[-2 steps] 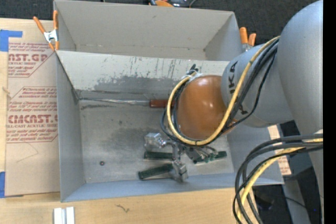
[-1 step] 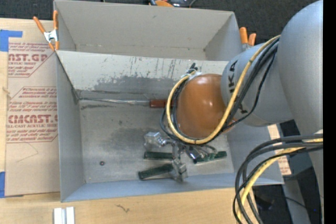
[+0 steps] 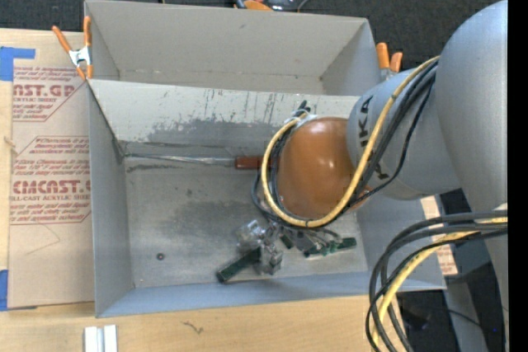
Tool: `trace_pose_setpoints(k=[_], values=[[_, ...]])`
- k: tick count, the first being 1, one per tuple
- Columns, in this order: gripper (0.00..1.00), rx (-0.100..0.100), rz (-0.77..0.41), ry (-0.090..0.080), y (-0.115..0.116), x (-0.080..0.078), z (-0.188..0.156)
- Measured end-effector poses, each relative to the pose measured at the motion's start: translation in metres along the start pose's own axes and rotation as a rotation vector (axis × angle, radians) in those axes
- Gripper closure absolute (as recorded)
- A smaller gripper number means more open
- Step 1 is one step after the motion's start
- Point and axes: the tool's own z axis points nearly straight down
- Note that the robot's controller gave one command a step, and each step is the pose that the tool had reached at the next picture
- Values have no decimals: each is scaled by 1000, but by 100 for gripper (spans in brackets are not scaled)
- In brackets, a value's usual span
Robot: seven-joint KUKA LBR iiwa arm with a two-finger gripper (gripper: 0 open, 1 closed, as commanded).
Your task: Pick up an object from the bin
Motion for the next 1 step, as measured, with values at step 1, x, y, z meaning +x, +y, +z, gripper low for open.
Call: trace_pose_setpoints(k=[1], values=[[100,3,1,-6,0,-2,-125]])
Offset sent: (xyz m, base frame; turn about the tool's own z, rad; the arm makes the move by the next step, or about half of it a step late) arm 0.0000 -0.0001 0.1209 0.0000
